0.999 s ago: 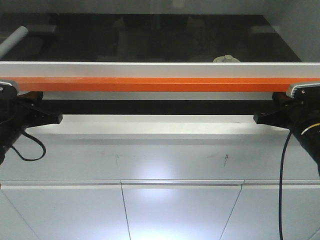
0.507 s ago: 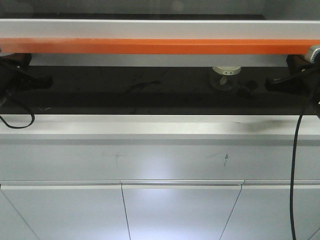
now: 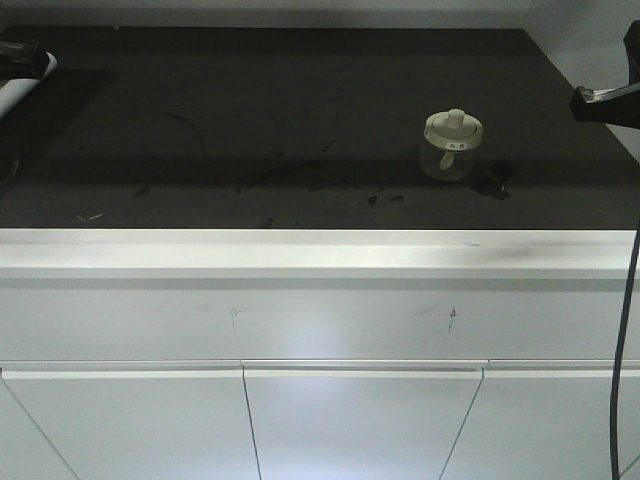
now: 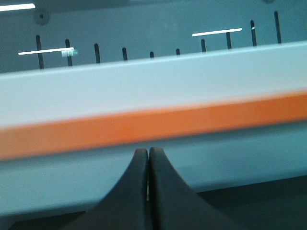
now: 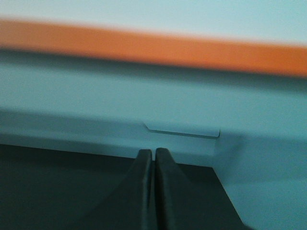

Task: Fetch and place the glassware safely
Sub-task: 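Release the sash and withdraw both grippers from the handle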

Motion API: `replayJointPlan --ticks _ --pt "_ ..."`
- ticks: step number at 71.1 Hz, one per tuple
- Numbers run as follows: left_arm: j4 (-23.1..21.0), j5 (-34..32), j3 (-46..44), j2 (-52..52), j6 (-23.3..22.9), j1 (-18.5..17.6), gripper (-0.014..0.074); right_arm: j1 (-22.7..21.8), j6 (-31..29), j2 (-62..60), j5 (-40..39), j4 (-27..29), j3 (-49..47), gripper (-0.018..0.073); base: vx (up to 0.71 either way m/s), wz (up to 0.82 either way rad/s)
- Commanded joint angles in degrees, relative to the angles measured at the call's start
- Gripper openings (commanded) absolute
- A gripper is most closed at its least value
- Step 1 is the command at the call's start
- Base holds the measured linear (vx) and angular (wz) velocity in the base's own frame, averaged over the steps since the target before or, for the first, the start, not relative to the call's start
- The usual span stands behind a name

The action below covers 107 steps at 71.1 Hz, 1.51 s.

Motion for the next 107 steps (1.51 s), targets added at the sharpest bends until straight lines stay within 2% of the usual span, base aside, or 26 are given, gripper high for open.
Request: replayJointPlan --ticks 1,12,20,30,39,54,73,88,99,107 --pt "-0.24 -0.58 -1.8 -2.9 -0.15 -0.01 -0.0007 -0.03 -0.43 -3.03 -1.66 0.14 -1.86 -0.0001 0.0 0.0" --pt "-0.24 5.88 -1.8 -6.07 -0.15 -0.01 -0.0007 -0.03 0.57 -5.81 3.33 0.14 -1.86 -0.0001 0.0 0.0" --pt "-0.24 11.18 -1.07 -9.24 -0.19 -0.01 -0.0007 -0.03 4.55 -8.21 8.3 -0.15 -1.81 -0.0001 0.0 0.0" --pt "-0.24 12.57 3.8 -14.75 -0.21 -0.01 -0.0007 -0.03 8.84 -11.56 13.66 -4.05 -1.28 -0.0001 0.0 0.0" --pt "-0.24 12.57 12.01 -21.11 -1.88 -0.01 -0.0007 -0.03 12.34 -14.74 13.32 -7.47 2.4 -0.0001 0.0 0.0" --pt "-0.19 12.84 24.72 -31.02 -2.22 -0.01 -0.0007 -0.03 13.06 -18.58 13.16 -10.26 8.33 -0.0001 0.0 0.0" --pt "0.0 19.56 37.09 -44.26 -2.73 -0.01 -0.0007 -0.03 17.14 -23.74 13.44 -12.01 11.65 -0.0001 0.0 0.0" --pt "0.0 24.77 42.55 -53.54 -3.17 -0.01 -0.0007 -0.03 18.14 -24.2 13.54 -16.0 11.65 -0.0001 0.0 0.0" --pt "0.0 31.33 43.13 -58.36 -3.17 -0.01 -0.0007 -0.03 19.76 -24.2 13.18 -16.07 11.65 -0.0001 0.0 0.0" --pt "0.0 31.08 43.13 -59.3 -3.17 -0.01 -0.0007 -0.03 19.76 -24.2 13.18 -16.07 11.65 -0.0001 0.0 0.0"
